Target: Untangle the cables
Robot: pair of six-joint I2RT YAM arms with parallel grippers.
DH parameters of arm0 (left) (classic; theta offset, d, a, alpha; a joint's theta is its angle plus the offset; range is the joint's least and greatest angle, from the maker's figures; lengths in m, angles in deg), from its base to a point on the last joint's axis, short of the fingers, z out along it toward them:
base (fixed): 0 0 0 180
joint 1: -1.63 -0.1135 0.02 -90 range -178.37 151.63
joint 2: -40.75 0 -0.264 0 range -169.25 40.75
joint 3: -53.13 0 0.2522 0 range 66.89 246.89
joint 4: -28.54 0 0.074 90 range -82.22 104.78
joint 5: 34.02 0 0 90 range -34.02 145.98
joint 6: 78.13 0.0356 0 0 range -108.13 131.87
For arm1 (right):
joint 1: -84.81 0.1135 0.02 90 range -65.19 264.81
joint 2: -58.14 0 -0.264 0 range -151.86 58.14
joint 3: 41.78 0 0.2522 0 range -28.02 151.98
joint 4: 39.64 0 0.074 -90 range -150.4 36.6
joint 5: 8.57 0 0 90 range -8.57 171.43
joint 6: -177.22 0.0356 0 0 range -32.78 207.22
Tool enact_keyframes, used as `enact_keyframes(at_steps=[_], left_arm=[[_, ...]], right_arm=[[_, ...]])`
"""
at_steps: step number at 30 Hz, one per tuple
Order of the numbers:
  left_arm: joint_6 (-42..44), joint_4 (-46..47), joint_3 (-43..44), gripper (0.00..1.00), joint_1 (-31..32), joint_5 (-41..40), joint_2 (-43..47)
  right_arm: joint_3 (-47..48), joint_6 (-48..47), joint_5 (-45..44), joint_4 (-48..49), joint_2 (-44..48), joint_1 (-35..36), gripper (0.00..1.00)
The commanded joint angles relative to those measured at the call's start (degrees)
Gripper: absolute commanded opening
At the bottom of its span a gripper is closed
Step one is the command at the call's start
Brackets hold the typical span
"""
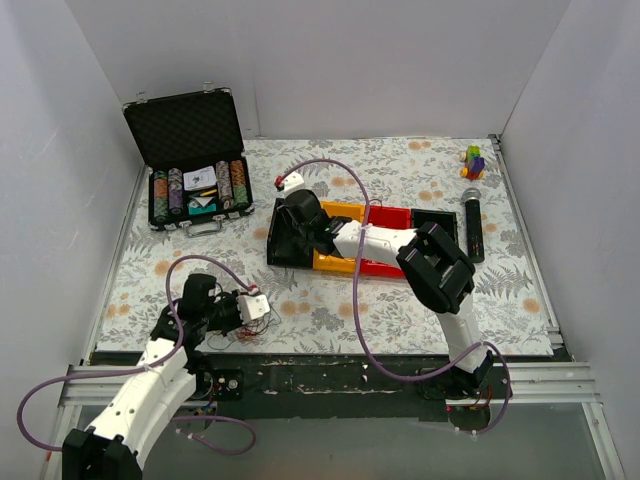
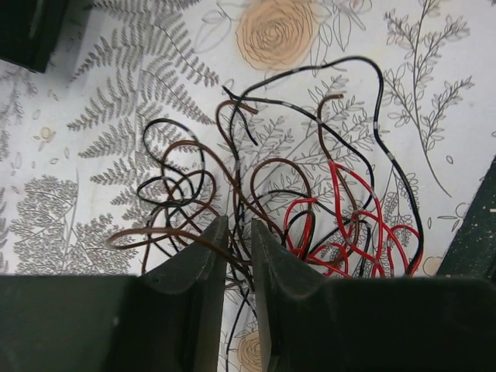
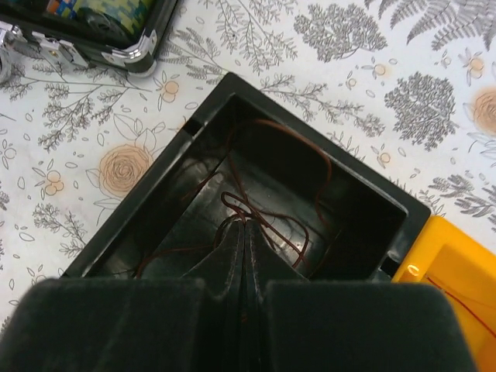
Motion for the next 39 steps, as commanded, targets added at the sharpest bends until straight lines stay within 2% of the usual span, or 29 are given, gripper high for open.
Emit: enact_keyframes(at_steps=[1,2,5,8,14,17,20,23,26,29,33,36,37,39], left_arm=[[-2.1,-0.2,4.8,0.19,-0.1,4.2,1.6],[-2.4,-0.4,5.5,0.19,-0.1,4.7,1.9],[-3.0,-0.7,7.3,0.22,-0.1,6.4,3.4],[-3.6,-0.8,8.5,0.25,-0.1,7.6,4.3],[-6.9,-0.8,11.2,0.27,-0.3,8.1,4.2],[-12.7,-0.7,13.5,0.29,-0.1,7.3,3.0],[-11.9,-4.9,15.2,0.32,-0.1,7.2,-0.2],[-11.8,-5.3,14.5,0.33,-0.1,5.1,-1.6],[-12.7,-4.1,14.1,0.35,-0.2,4.2,-0.8],[-15.2,-2.3,15.0,0.36,-0.3,3.2,-0.5],[-18.9,-2.5,16.9,0.36,-0.2,1.4,-1.8],[-19.5,-3.7,17.5,0.38,-0.3,1.2,-1.4],[-20.0,-4.3,18.0,0.45,-0.4,1.5,-1.3],[-22.3,-4.8,19.8,0.73,-0.5,2.3,-1.3]], right_arm=[[-0.2,3.6,1.4,0.2,0.9,0.6,0.01],[-0.1,3.8,2.0,-0.1,1.0,0.7,0.02],[1.0,3.6,2.7,-1.5,3.2,0.6,0.26],[0.8,3.0,2.0,-2.0,5.9,0.6,0.45],[-2.5,1.9,0.7,-1.7,13.4,0.5,0.64],[-6.9,3.4,0.6,-0.2,19.1,0.5,0.68],[-13.0,6.6,1.8,1.2,25.1,0.6,0.72],[-19.6,8.1,3.4,3.5,29.9,1.8,0.75],[-22.2,8.1,5.0,1.8,31.3,3.0,0.76],[-27.1,8.9,6.5,2.5,34.1,6.4,0.74],[-38.5,11.8,9.4,9.1,38.9,12.2,0.74],[-43.0,13.9,11.2,13.9,40.1,15.6,0.76],[-43.7,14.3,12.2,15.7,40.1,16.3,0.76],[-44.6,15.1,14.1,18.7,39.5,16.5,0.77]])
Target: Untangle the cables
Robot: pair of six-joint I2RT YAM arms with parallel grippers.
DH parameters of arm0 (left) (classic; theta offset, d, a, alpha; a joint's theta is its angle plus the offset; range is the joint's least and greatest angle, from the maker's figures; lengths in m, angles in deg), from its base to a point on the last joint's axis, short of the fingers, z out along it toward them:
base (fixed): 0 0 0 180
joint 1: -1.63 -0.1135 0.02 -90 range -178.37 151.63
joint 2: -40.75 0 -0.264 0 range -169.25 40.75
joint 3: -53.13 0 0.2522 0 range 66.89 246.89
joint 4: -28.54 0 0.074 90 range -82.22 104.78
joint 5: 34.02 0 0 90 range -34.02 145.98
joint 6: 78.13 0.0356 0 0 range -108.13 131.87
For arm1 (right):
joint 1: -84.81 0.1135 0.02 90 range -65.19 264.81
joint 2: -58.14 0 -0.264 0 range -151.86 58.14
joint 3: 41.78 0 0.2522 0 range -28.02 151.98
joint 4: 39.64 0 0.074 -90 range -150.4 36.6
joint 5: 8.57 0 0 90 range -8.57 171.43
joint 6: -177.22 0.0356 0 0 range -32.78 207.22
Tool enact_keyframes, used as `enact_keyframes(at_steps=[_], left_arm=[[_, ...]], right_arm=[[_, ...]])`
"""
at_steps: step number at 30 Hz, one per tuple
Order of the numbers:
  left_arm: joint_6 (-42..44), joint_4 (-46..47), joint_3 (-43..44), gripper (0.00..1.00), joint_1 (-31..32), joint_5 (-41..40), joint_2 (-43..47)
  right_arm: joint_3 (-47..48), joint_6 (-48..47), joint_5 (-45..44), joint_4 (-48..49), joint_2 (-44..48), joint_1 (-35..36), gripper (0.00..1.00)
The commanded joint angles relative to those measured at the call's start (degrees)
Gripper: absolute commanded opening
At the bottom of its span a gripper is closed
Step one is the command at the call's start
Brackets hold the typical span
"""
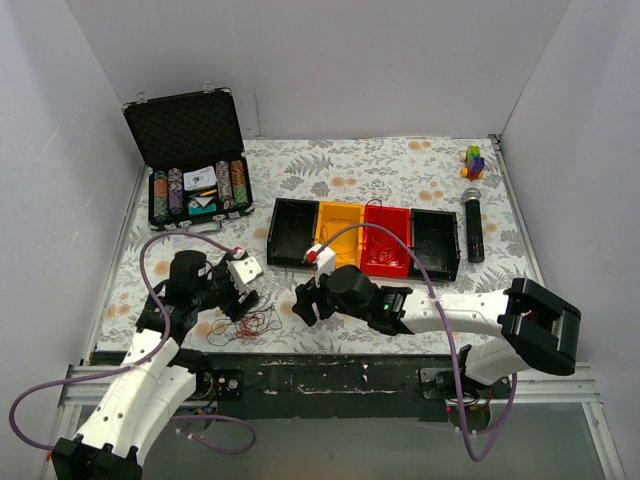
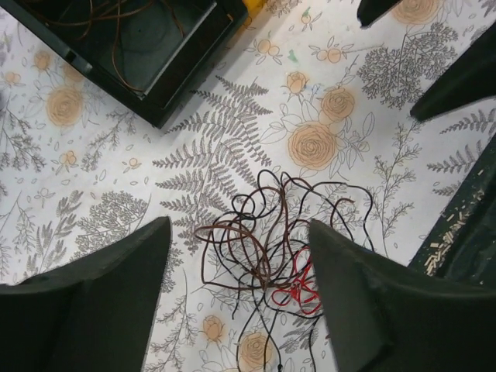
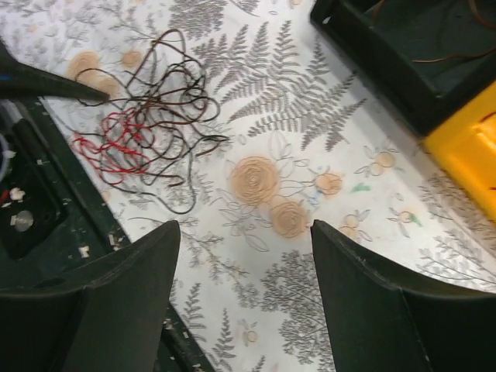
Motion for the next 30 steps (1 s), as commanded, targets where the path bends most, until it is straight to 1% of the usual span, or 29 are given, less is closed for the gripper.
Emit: enact_keyframes(at_steps=[1,2,3,5,10,12,13,19,20,21,23,25,28,30], left_arm=[[-5.2,-1.1,6.0,0.83,-0.6,1.1,0.5],[-6.1,-0.9,7.2,0.90,-0.6,1.2,0.3],[-6.8,-0.5,8.2,0.91,-0.5,0.9,0.3],[-7.9,0.5,9.4,0.91,-0.5,-1.0,0.0],[-10.3,5.1,8.3,0.89,-0.9,-8.9,1.6],[-11.0,6.4,7.4,0.87,-1.0,-11.7,1.9],[-11.1,6.7,7.0,0.86,-1.1,-12.7,1.8],[-9.5,4.5,5.9,0.80,-1.3,-14.7,2.4],[-9.2,4.4,5.7,0.77,-1.3,-15.1,2.8],[-8.9,4.0,5.7,0.72,-1.4,-15.2,3.3],[-8.6,3.3,5.7,0.66,-1.5,-14.8,3.9],[-8.6,2.8,5.9,0.64,-1.4,-14.8,4.4],[-8.4,2.0,6.2,0.64,-1.4,-14.7,4.7],[-7.7,1.1,6.5,0.64,-1.5,-13.8,4.9]], right_arm=[[-1.1,4.1,4.8,13.3,0.7,0.6,0.77],[-1.2,4.8,5.8,14.8,0.1,0.6,0.77],[-1.2,5.4,6.9,16.6,-0.8,0.6,0.78],[-0.3,6.5,8.4,19.3,-3.1,0.6,0.78],[4.7,8.5,10.9,24.2,-11.3,0.6,0.78],[7.7,9.6,11.8,25.1,-14.9,0.5,0.77],[9.3,10.0,13.7,25.3,-17.4,0.5,0.76],[15.9,12.8,16.8,25.5,-24.5,-0.2,0.72],[16.4,13.1,16.9,25.3,-25.1,-0.5,0.71],[16.7,13.5,16.9,25.5,-25.9,-0.9,0.70],[17.5,14.4,17.3,26.0,-27.0,-1.5,0.66],[19.3,15.0,17.8,24.6,-28.7,-2.0,0.61],[22.4,14.8,18.2,21.9,-31.3,-2.6,0.57],[23.4,14.9,18.7,21.6,-32.4,-2.9,0.52]])
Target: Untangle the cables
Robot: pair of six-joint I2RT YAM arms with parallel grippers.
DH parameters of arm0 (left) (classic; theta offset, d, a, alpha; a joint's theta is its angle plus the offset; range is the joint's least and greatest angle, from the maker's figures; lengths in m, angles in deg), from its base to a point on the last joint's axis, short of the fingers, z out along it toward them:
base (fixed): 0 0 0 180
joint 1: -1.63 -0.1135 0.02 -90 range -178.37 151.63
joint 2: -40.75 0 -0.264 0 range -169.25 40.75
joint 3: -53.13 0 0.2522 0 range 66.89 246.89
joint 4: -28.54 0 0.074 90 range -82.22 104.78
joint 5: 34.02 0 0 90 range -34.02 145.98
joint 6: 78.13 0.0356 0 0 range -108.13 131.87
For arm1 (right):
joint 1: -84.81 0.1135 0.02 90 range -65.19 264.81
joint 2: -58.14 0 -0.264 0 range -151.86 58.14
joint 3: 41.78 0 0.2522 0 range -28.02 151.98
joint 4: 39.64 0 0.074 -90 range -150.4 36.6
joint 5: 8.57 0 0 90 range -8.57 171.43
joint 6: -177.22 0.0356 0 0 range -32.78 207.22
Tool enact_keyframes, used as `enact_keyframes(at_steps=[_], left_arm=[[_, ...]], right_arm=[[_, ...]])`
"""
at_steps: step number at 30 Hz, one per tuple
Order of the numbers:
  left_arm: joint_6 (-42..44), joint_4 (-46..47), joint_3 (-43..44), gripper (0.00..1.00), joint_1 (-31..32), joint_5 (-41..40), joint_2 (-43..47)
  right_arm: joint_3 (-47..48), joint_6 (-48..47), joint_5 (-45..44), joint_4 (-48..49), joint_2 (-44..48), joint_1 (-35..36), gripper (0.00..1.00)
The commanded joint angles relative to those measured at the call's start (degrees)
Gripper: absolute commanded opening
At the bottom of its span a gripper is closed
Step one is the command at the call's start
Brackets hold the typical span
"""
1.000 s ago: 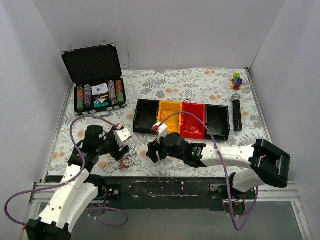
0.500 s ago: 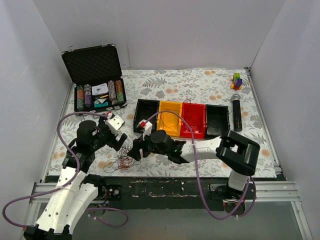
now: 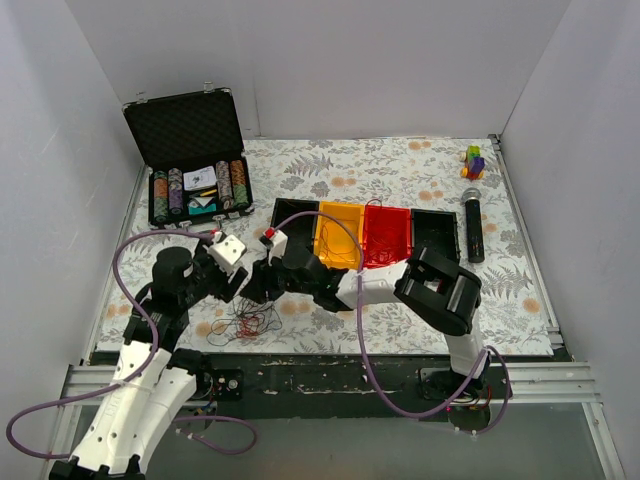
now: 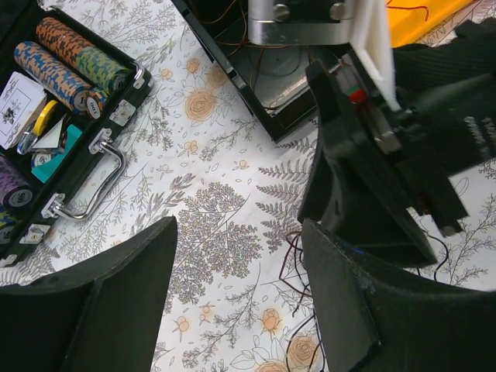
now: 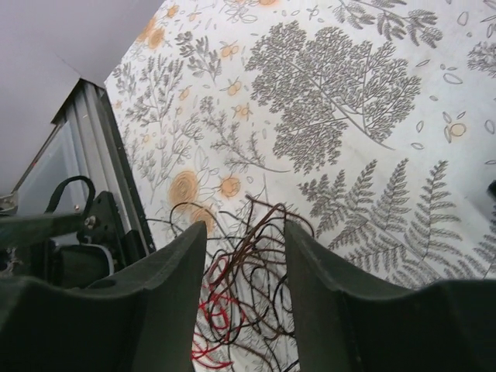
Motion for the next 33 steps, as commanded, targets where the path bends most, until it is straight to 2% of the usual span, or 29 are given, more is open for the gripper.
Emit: enact_keyframes(at_steps=[1,2,5,6,14,17,21,29,33], left_arm=[[1.5,-2.4,0.6,0.64,-0.2,0.8,0.8],[2.1,-2.9,0.5,0.64,-0.3,1.1,0.9],[4.8,-4.4,-0.6,0.65,-0.3,1.9,0.9],[6.0,-5.0,-1.1,0.65,-0.2,2.4,0.9],[15.5,-3.2,-9.4,0.70,-0.2,8.7,1.1],[16.5,0.4,-11.8,0.70,-0.2,12.6,-0.4],[15.5,5.5,-11.5,0.70,-0.2,17.7,-6.8],[15.0,10.6,-8.6,0.72,-0.2,28.2,-19.6],[11.7,12.8,-6.2,0.73,-0.2,29.2,-22.4]], right_arm=[[4.0,1.2,1.6,0.0,-2.3,-0.8,0.47],[4.3,1.2,1.5,-0.3,-2.3,-0.9,0.41],[3.2,1.1,1.0,-1.0,-0.4,-1.8,0.09],[1.9,0.9,1.0,-0.7,1.4,-2.3,0.02],[-13.9,-3.9,-0.2,-1.1,25.4,-3.1,0.01],[-19.6,-2.2,1.5,-1.7,32.4,-3.1,0.01],[-24.5,0.1,2.8,-2.9,38.3,-3.1,0.01],[-24.4,-0.9,-1.6,-11.0,47.2,-3.0,0.01],[-22.3,-2.3,-2.4,-13.6,48.1,-3.2,0.01]])
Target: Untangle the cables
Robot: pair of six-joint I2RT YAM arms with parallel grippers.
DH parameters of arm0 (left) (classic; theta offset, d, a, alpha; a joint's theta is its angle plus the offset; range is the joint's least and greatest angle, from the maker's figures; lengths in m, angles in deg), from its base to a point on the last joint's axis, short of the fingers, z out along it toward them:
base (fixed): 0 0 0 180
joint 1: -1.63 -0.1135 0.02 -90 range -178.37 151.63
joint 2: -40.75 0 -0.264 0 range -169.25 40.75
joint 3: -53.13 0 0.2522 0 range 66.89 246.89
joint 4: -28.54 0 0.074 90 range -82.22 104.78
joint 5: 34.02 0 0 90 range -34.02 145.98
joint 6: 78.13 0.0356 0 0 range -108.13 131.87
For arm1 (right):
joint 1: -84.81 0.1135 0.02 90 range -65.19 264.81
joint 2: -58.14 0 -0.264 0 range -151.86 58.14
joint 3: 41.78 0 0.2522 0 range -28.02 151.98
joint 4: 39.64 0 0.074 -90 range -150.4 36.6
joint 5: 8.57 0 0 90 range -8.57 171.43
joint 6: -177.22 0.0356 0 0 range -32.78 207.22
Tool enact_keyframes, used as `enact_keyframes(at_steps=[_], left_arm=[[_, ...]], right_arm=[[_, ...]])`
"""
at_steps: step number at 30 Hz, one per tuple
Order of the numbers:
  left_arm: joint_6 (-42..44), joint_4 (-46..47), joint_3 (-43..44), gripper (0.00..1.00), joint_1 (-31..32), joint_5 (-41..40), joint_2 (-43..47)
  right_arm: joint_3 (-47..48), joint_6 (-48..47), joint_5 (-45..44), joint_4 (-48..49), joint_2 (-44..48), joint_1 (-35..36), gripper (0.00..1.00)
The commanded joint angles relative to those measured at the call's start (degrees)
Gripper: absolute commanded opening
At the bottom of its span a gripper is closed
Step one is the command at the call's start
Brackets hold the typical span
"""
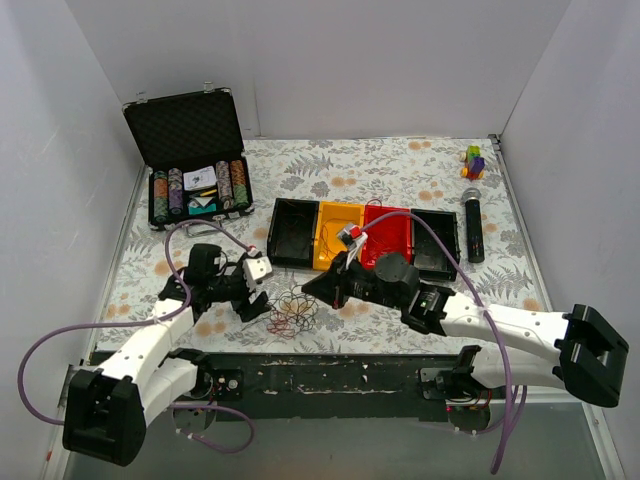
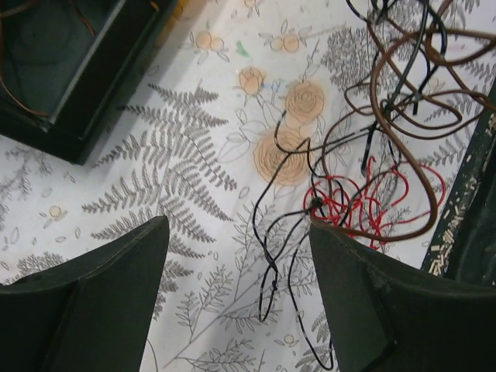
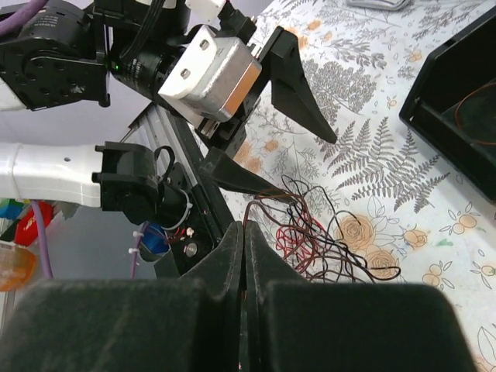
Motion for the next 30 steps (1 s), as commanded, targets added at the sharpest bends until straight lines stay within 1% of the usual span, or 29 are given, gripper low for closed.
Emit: enact_keyframes(at_steps=[1,3,6,9,11,12,14,16,19,22,24,27,30], left_arm=[[-4.0,3.8,4.9,0.75,-0.2,5.5,-1.5],[-3.6,1.5,5.8,0.76,-0.1,6.8,-0.9],[-3.3,0.4,5.0,0.78,-0.1,7.3,2.8],[-1.5,1.6,2.3,0.78,-0.1,3.6,6.5],[-2.4,2.8,1.5,0.77,-0.1,0.1,8.8],[-1.6,2.0,1.5,0.77,-0.1,-0.4,10.0],[1.1,-0.9,1.7,0.76,-0.2,2.0,12.8],[2.9,-3.1,1.8,0.76,0.0,6.1,15.3],[6.2,-4.0,1.1,0.77,1.3,10.9,15.9],[9.1,-4.0,0.8,0.77,5.5,11.3,12.3],[9.6,-2.9,0.8,0.77,10.1,9.5,9.8],[11.7,1.5,-0.9,0.77,17.3,5.8,7.5],[12.4,8.7,-3.8,0.76,20.8,2.8,4.6]], right_arm=[[4.2,-1.7,-2.4,-2.4,1.8,0.1,0.01],[5.1,-2.4,-4.3,-3.8,2.2,0.0,0.01],[7.5,-2.7,-10.3,-7.3,2.1,-0.1,0.01],[9.4,-2.2,-16.8,-12.7,1.0,-0.1,0.01],[9.4,-1.5,-19.2,-14.1,0.5,-0.4,0.01],[9.5,-0.6,-20.5,-15.3,0.2,-0.5,0.01],[9.5,0.4,-21.1,-16.0,-0.6,-0.6,0.01],[9.7,1.8,-21.6,-17.1,-1.4,-0.7,0.01],[9.8,2.9,-21.2,-17.5,-2.7,-0.8,0.01],[10.0,3.9,-20.6,-17.8,-3.7,-1.0,0.01],[10.5,4.8,-20.6,-18.4,-4.6,-1.0,0.01],[10.7,5.4,-20.9,-18.4,-5.0,-1.0,0.01],[11.2,5.4,-21.2,-18.2,-5.1,-1.0,0.01]])
